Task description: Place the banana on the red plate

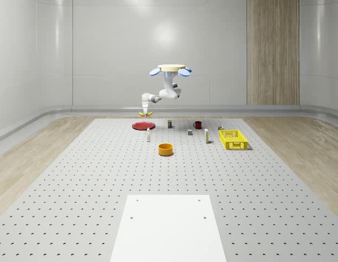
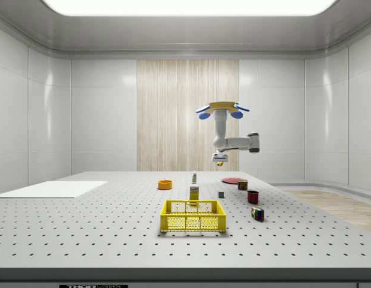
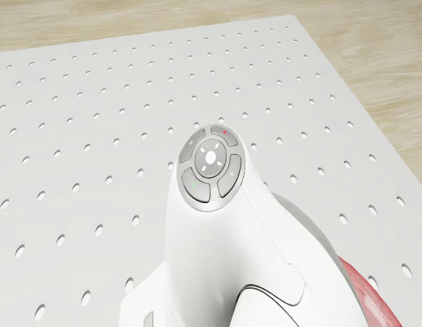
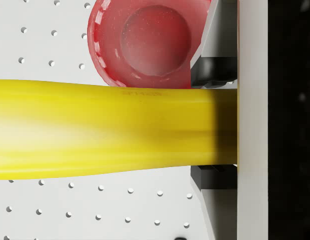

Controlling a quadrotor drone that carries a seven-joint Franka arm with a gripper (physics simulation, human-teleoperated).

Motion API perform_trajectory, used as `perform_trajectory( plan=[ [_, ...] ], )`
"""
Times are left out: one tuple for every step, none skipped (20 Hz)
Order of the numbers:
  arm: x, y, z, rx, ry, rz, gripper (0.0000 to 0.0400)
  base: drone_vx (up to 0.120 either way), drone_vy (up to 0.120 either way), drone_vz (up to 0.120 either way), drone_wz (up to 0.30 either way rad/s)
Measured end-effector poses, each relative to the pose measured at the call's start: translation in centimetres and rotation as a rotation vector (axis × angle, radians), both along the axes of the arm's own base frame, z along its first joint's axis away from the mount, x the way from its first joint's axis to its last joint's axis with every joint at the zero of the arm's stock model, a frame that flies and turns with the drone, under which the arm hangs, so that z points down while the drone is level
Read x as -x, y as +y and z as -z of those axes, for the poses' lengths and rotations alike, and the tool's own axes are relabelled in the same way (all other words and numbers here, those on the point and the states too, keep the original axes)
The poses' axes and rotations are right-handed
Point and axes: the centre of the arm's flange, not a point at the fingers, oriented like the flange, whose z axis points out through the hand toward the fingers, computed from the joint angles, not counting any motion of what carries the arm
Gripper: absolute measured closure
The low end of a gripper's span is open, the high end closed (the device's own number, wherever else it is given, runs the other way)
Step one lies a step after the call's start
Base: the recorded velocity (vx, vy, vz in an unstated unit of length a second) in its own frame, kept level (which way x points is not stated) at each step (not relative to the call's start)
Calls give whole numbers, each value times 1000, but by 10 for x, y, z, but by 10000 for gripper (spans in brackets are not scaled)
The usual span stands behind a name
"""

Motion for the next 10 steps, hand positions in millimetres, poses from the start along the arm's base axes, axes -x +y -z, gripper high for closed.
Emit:
perform_trajectory(
  plan=[
    [0, 0, 0, 0, 0, 2, 200, 0, -80, 0, 0],
    [0, 0, 0, 0, 0, 3, 200, 0, -120, 0, 0],
    [0, 0, 0, 0, 0, 4, 200, 0, -120, 0, 0],
    [0, 0, 0, 0, 0, 5, 200, 0, -40, 0, 0],
    [0, 0, 0, 0, 0, 5, 200, 0, 0, 0, 0],
    [0, 0, 0, 0, 0, 6, 200, 0, -120, 0, 0],
    [0, 0, 0, 0, 0, 7, 200, 0, -120, 0, 0],
    [0, 0, 0, 0, 0, 7, 200, 0, -120, 0, 0],
    [0, 0, 0, 0, 0, 7, 200, 0, -120, 0, 0],
    [0, 0, 0, 0, 0, 8, 200, 0, -120, 0, 0]
  ],
)
